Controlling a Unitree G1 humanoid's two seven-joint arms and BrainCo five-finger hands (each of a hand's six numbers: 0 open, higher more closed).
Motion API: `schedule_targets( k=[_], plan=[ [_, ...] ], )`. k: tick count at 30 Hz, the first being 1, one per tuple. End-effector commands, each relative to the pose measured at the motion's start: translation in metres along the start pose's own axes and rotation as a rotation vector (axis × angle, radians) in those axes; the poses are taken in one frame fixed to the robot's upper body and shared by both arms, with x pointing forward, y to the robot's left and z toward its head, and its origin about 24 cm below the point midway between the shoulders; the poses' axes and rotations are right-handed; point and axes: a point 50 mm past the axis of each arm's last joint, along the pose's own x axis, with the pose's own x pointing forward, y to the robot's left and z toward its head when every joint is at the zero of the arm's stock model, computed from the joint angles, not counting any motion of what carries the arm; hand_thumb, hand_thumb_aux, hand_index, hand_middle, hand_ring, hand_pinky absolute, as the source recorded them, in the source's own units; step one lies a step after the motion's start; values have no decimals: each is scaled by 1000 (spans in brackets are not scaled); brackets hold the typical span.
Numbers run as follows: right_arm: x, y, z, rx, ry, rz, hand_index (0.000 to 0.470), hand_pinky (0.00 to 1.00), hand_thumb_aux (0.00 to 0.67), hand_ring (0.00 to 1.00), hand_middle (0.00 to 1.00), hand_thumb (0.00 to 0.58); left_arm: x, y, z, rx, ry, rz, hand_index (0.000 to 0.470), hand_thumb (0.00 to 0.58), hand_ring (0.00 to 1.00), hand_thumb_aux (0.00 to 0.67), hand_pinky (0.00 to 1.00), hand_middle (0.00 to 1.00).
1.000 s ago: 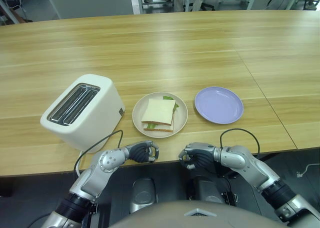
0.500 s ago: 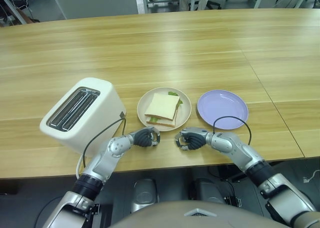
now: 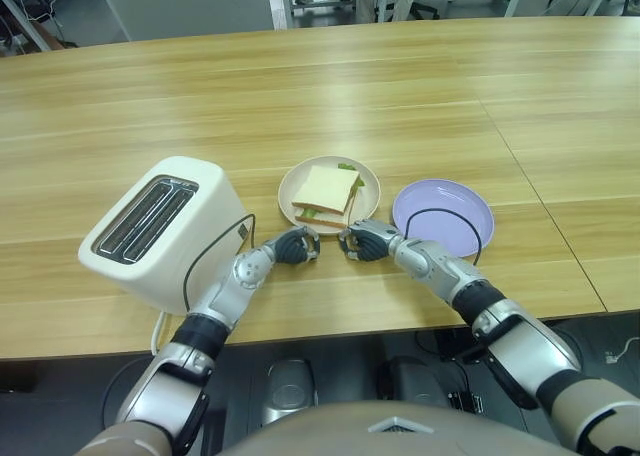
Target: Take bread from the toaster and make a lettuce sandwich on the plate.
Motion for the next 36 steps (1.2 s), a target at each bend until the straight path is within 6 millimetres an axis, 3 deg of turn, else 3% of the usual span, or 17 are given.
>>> schedule_targets(
  k=[1, 13, 25, 26, 27, 28, 29, 30, 31, 36],
  plan=[
    [7, 2, -6, -30, 88, -27, 460, 1000, 670, 1000, 1000, 580, 10, -2, -13, -58, 73, 37, 460, 580, 1000, 670, 1000, 1000],
    [20, -43, -5, -81, 210, -356, 460, 1000, 670, 1000, 1000, 580, 40, 34, 12, -166, 81, 296, 460, 580, 1000, 670, 1000, 1000],
    [14, -73, -2, -70, 159, -648, 460, 1000, 670, 1000, 1000, 580, 37, 57, 39, -175, -123, 494, 460, 580, 1000, 670, 1000, 1000],
    [14, -73, -1, -63, 147, -655, 308, 1000, 449, 1000, 1000, 517, 35, 57, 40, -173, -145, 506, 460, 580, 1000, 670, 1000, 1000],
    [14, -72, 0, -57, 135, -660, 22, 941, 32, 941, 941, 53, 33, 57, 41, -172, -166, 523, 399, 570, 780, 581, 780, 780],
    [13, -71, 1, -49, 123, -669, 22, 941, 32, 941, 941, 53, 30, 57, 41, -174, -186, 537, 399, 570, 780, 581, 780, 780],
    [12, -71, 1, -37, 110, -675, 0, 0, 0, 0, 0, 0, 27, 56, 42, -177, -209, 550, 233, 438, 133, 339, 133, 133],
    [12, -71, 2, -29, 101, -679, 0, 0, 0, 0, 0, 0, 25, 55, 42, -179, -224, 557, 233, 438, 133, 339, 133, 133],
    [10, -72, 2, -7, 87, -697, 0, 0, 0, 0, 0, 0, 20, 53, 44, -177, -256, 570, 0, 0, 0, 0, 0, 0],
    [-7, -78, 2, 113, 4, -803, 0, 0, 0, 0, 0, 0, -16, 48, 56, -207, -446, 644, 0, 0, 0, 0, 0, 0]
  ],
)
